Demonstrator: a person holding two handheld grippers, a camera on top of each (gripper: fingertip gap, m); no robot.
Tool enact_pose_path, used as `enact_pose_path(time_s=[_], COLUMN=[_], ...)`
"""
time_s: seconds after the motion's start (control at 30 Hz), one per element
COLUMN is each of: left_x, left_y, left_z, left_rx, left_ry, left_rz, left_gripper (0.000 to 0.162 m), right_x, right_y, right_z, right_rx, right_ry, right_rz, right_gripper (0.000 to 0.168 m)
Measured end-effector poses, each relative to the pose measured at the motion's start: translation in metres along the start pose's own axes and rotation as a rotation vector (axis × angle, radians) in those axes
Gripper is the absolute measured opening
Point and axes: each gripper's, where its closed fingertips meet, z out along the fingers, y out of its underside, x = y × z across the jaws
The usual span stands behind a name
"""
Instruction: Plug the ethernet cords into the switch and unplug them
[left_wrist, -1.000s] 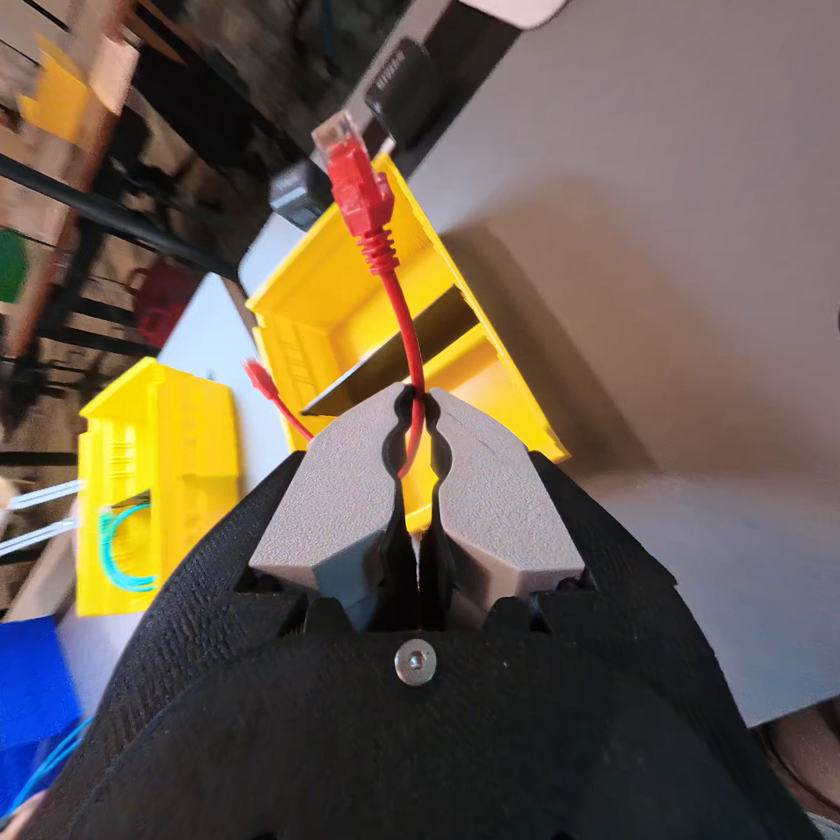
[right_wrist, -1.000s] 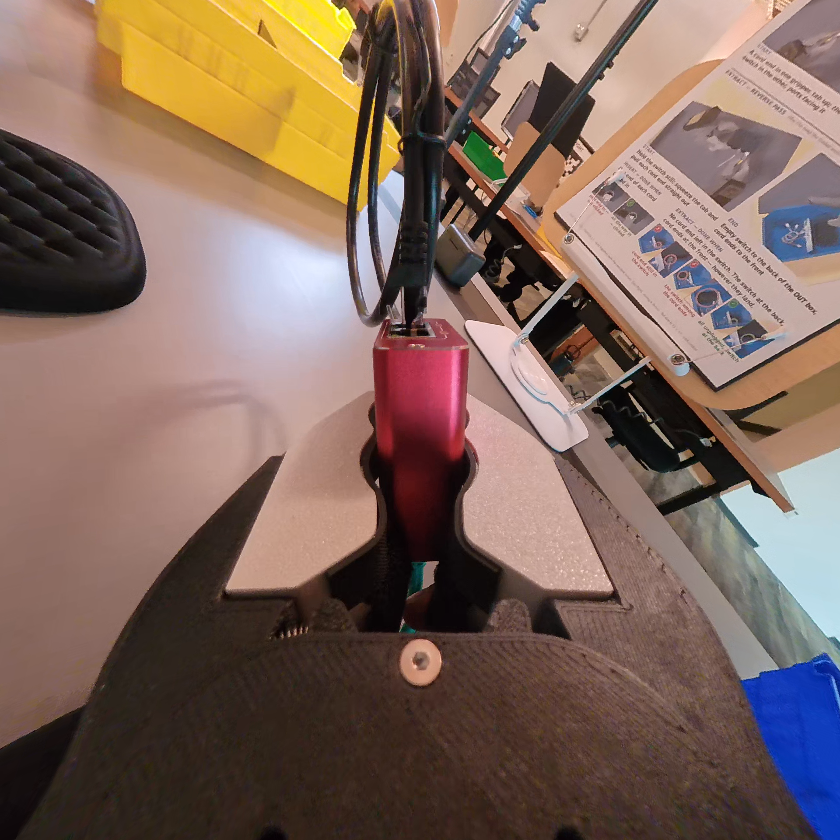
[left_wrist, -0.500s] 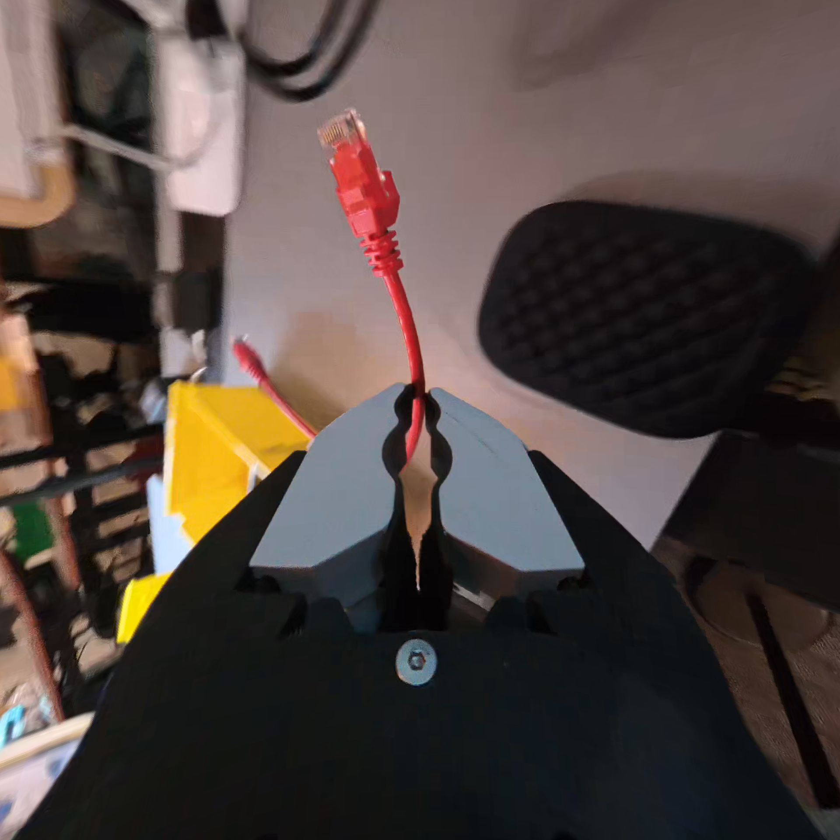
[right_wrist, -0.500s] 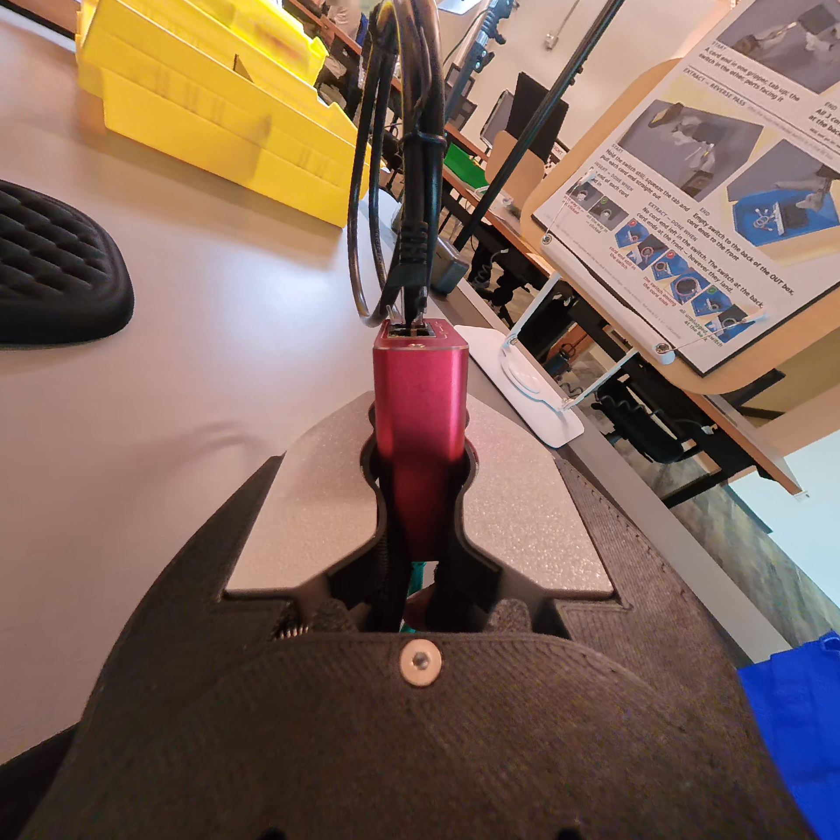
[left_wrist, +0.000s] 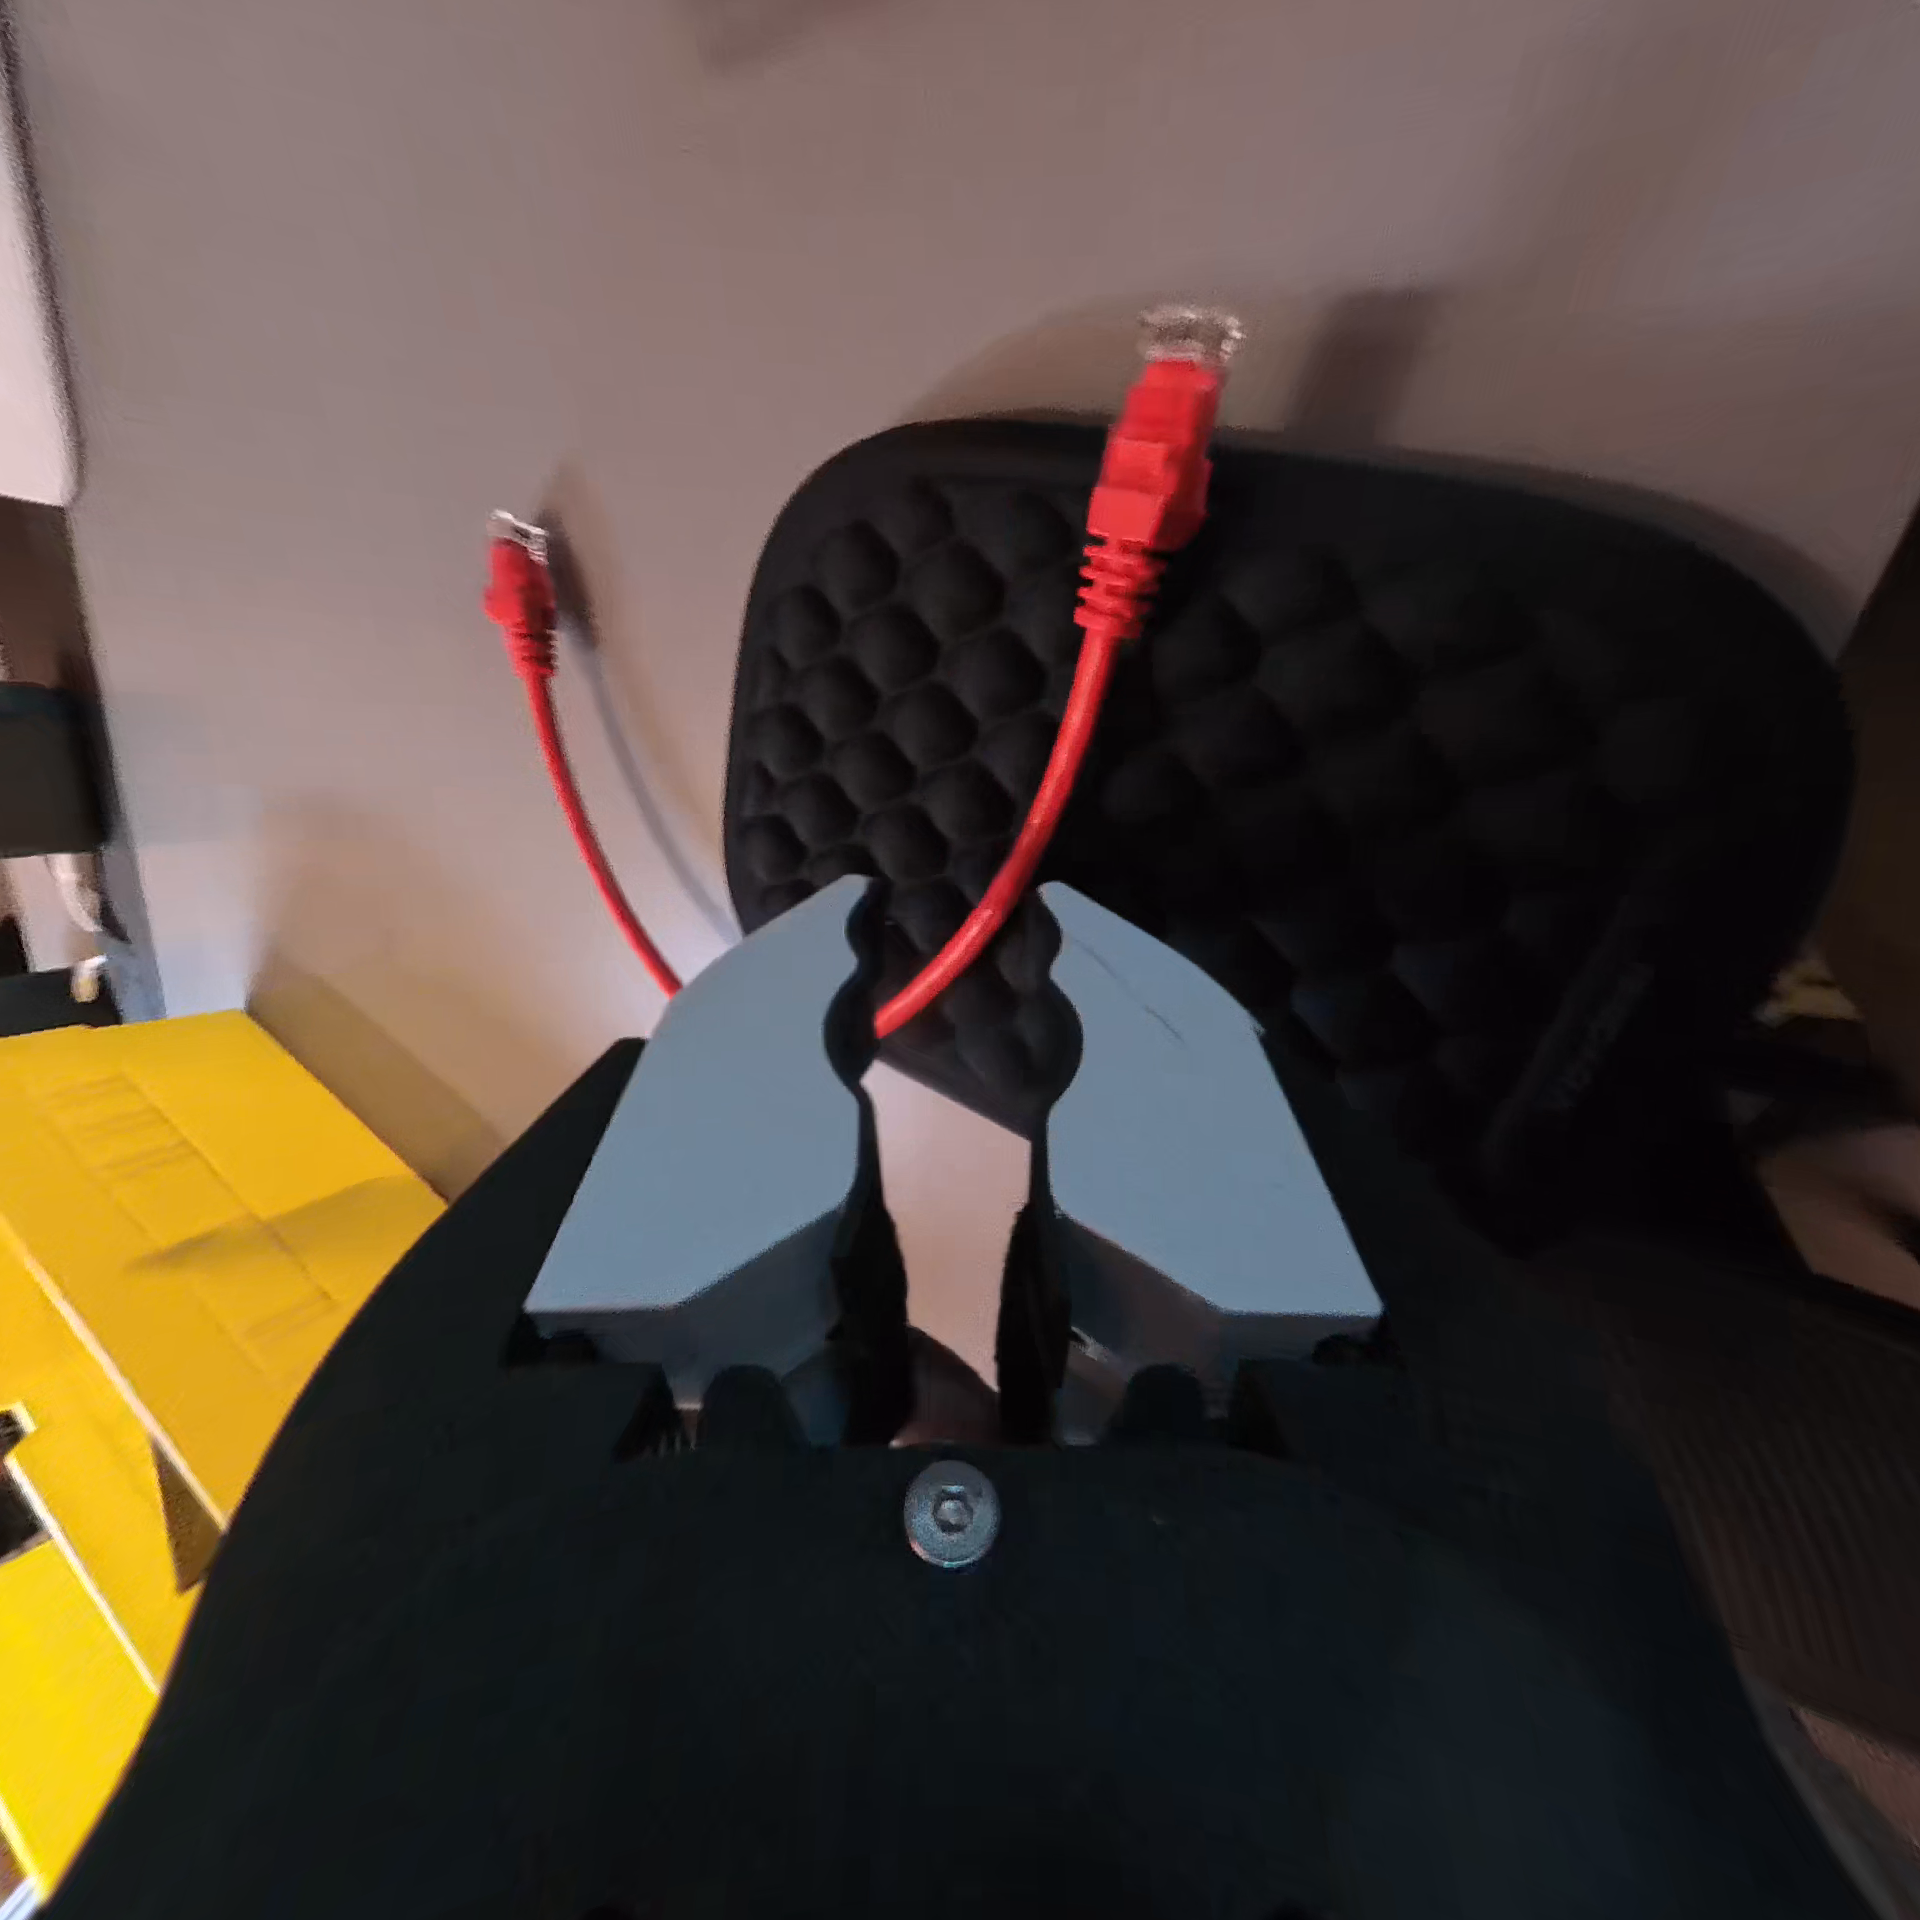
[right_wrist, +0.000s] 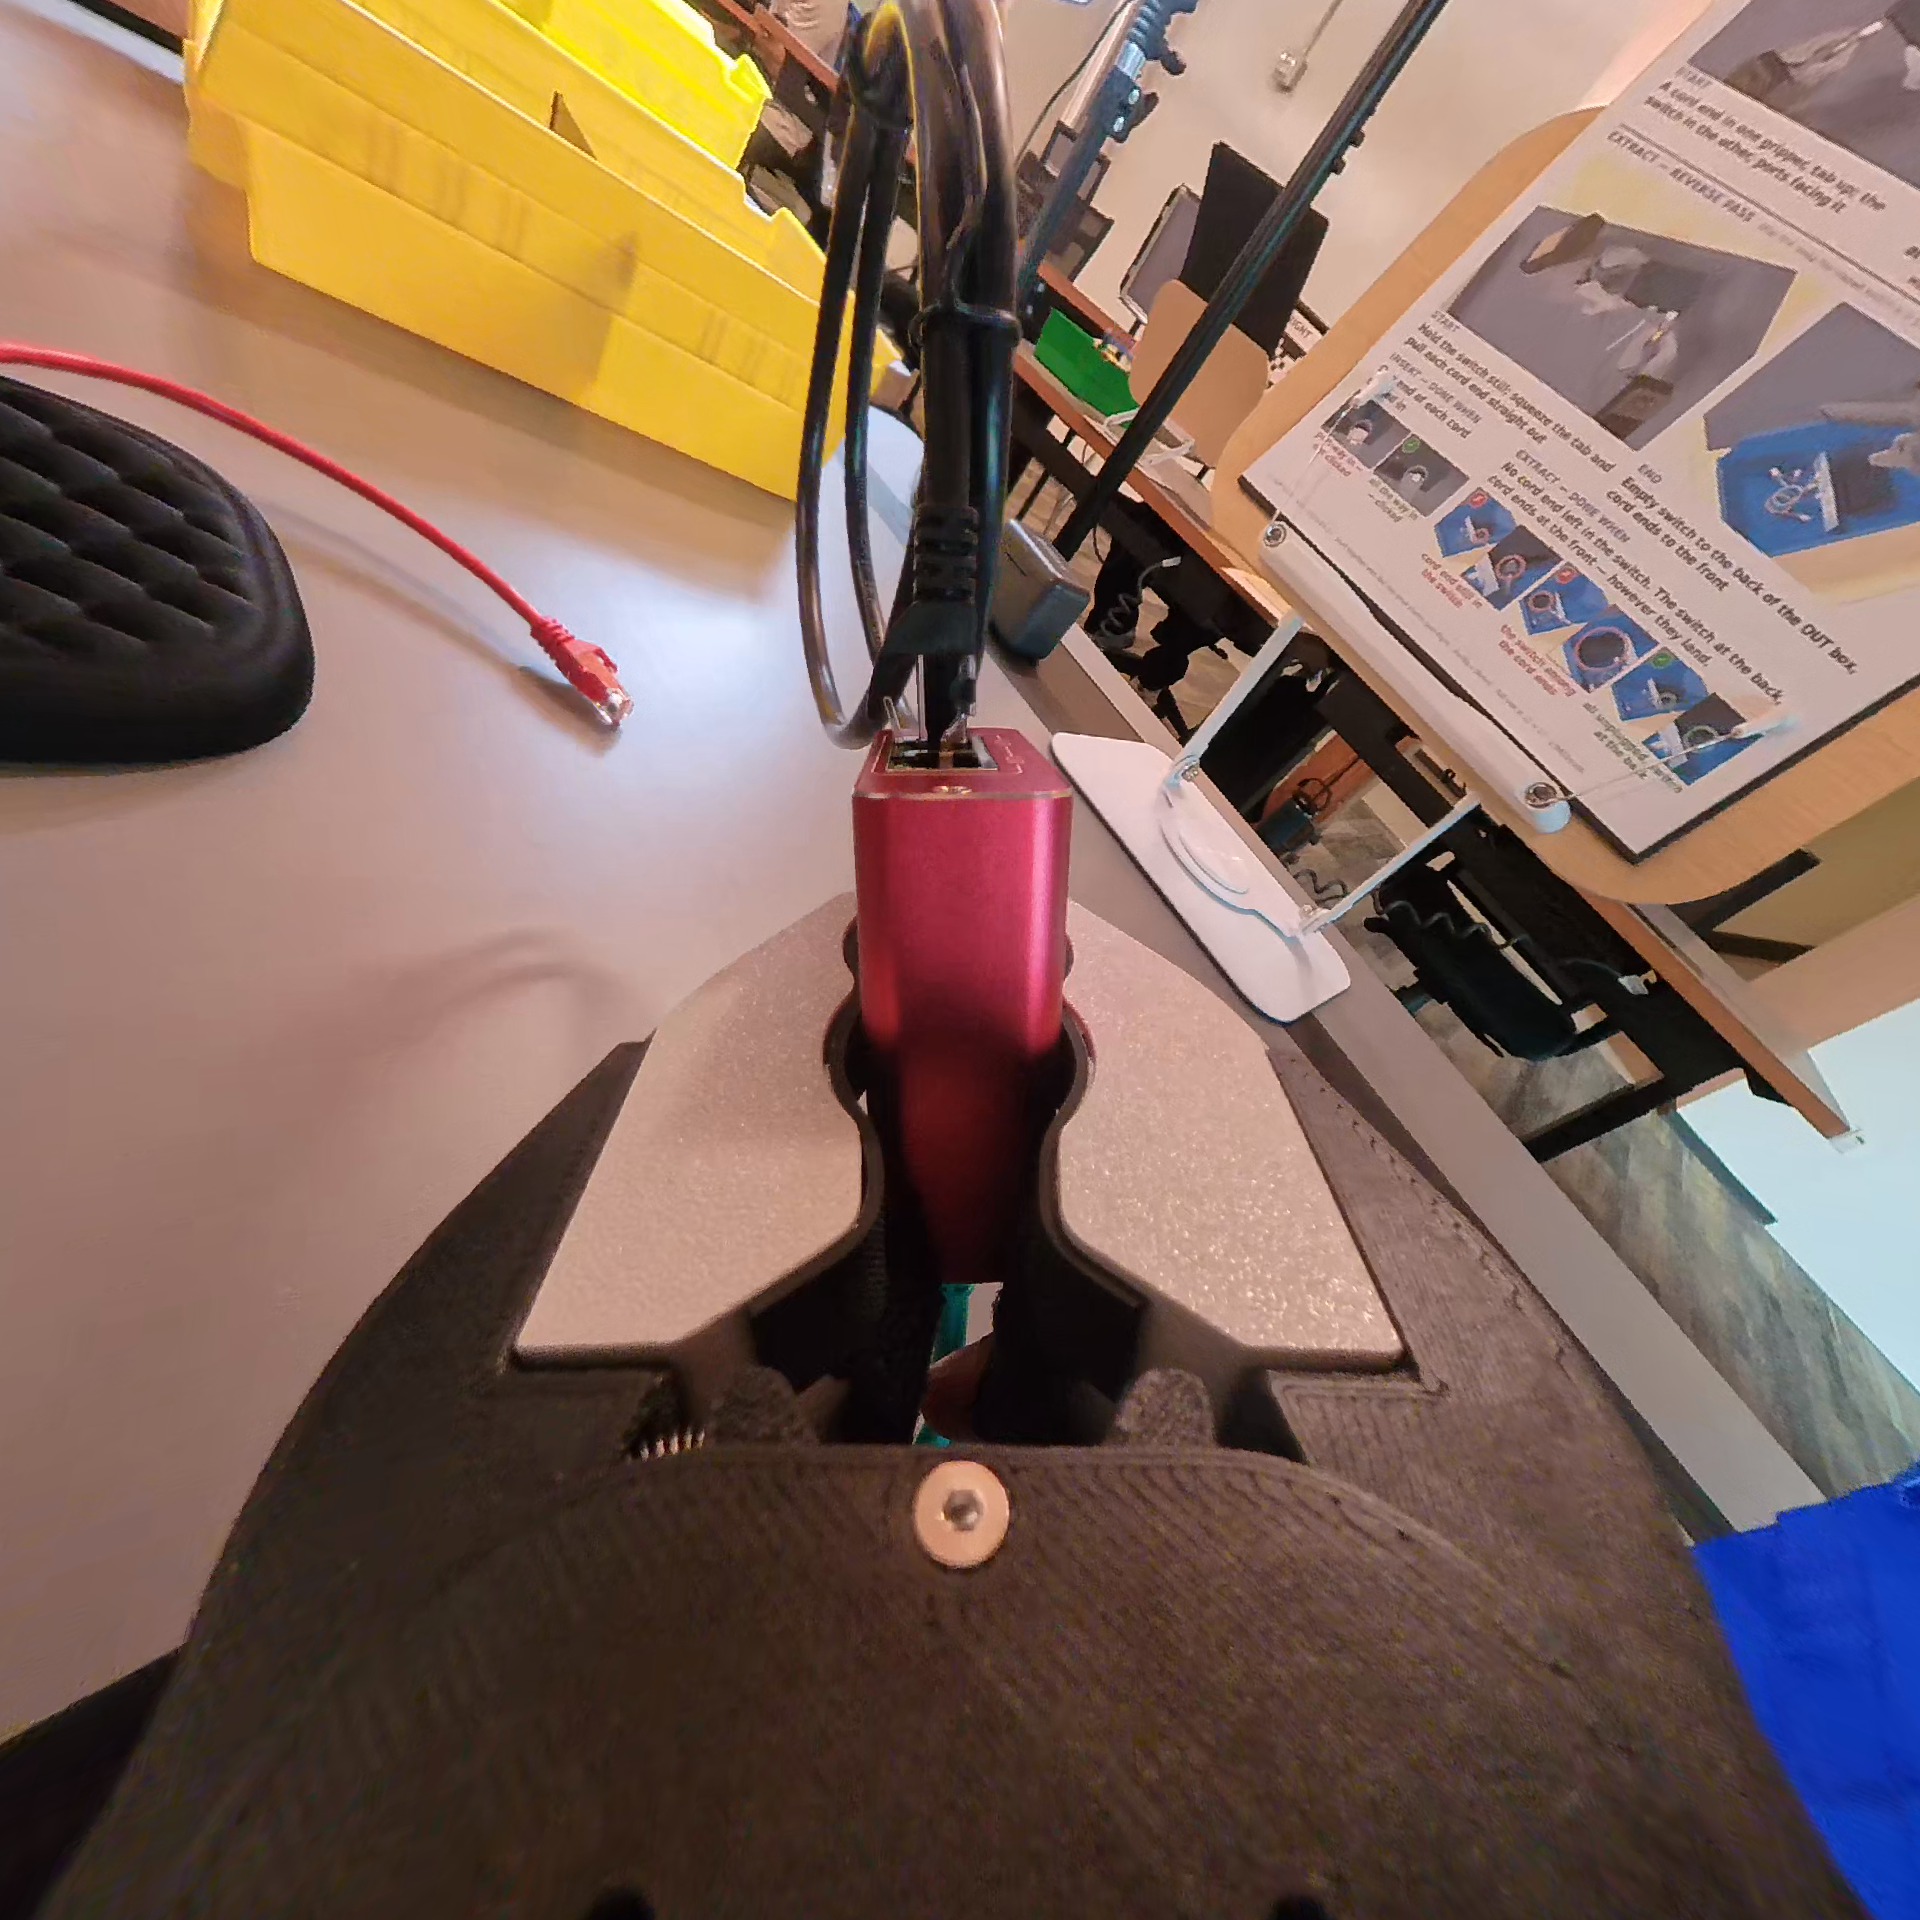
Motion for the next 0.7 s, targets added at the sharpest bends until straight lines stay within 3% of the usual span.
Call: enact_pose_path(time_s=[0.1, 0.2, 0.3, 0.4, 0.57, 0.7], left_x=[-0.003, 0.006, 0.017, 0.024, 0.028, 0.030], left_y=[-0.021, -0.053, -0.044, -0.048, -0.050, -0.048], left_z=[-0.009, -0.020, -0.006, -0.002, 0.005, 0.004], left_rx=[0.178, 0.390, 0.313, 0.351, 0.315, 0.351], left_ry=[-0.066, -0.088, 0.005, 0.106, 0.147, 0.188], left_rz=[0.014, 0.085, 0.160, 0.203, 0.335, 0.284], left_gripper=[0.049, 0.039, 0.038, 0.031, 0.024, 0.012], right_x=[-0.002, -0.003, -0.003, -0.003, -0.003, -0.006], right_y=[0.000, 0.000, -0.001, -0.002, -0.002, -0.001], right_z=[0.001, 0.001, 0.001, 0.000, -0.001, 0.001], right_rx=[-0.003, -0.002, 0.004, 0.011, 0.010, 0.009], right_ry=[-0.008, -0.013, -0.016, -0.015, -0.013, -0.035], right_rz=[-0.005, -0.005, -0.001, 0.002, 0.007, 0.015], right_gripper=[0.029, 0.029, 0.029, 0.029, 0.029, 0.029])
